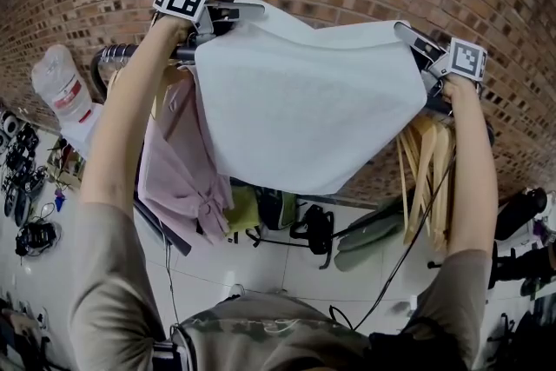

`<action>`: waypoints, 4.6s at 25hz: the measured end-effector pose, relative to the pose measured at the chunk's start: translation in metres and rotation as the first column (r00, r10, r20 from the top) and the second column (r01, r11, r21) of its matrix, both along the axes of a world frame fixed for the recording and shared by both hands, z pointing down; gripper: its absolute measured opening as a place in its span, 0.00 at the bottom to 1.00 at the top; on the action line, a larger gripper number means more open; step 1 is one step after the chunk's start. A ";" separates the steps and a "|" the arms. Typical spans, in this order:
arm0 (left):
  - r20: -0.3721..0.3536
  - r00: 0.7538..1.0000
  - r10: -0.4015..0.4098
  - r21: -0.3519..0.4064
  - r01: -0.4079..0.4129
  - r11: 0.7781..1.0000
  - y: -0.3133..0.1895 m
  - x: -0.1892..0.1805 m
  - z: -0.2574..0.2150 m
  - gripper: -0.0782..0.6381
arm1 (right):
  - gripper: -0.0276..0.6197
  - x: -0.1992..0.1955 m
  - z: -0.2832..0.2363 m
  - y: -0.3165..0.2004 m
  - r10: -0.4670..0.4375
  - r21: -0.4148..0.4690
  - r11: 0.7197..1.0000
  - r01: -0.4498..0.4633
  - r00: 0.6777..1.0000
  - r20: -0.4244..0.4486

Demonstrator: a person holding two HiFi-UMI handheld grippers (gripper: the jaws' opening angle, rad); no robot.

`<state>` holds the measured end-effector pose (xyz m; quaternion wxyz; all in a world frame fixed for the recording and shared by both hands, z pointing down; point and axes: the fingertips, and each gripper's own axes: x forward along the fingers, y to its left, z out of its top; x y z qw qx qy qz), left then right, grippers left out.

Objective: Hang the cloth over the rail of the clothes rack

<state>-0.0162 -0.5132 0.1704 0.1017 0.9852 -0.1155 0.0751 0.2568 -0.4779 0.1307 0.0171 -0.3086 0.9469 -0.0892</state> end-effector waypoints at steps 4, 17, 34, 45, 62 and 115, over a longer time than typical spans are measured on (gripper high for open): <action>0.014 1.000 -0.006 -0.012 0.007 1.000 0.000 -0.001 0.005 0.32 | 0.34 0.001 0.003 0.000 0.008 -0.002 1.000 -0.008 1.000 -0.009; 0.022 0.999 0.030 -0.037 -0.029 0.999 0.009 0.004 0.011 0.43 | 0.52 -0.002 0.016 0.001 0.022 -0.034 0.999 -0.023 0.999 -0.045; -0.021 1.000 0.015 -0.002 -0.015 1.000 0.005 0.001 -0.001 0.49 | 0.52 0.005 0.009 -0.003 0.072 -0.006 0.997 -0.073 0.997 -0.035; -0.026 0.999 -0.037 0.058 0.039 0.998 -0.002 -0.006 -0.007 0.49 | 0.51 0.013 -0.012 -0.001 0.086 0.081 0.993 -0.088 0.996 0.032; -0.122 0.991 -0.062 0.027 0.066 0.997 -0.003 -0.018 -0.021 0.12 | 0.06 0.013 -0.037 0.013 0.027 0.197 0.979 -0.044 0.996 0.088; -0.230 0.972 0.036 0.329 0.042 0.944 0.180 -0.057 -0.046 0.12 | 0.06 -0.055 -0.014 0.166 0.040 0.223 0.975 -0.024 0.997 -0.064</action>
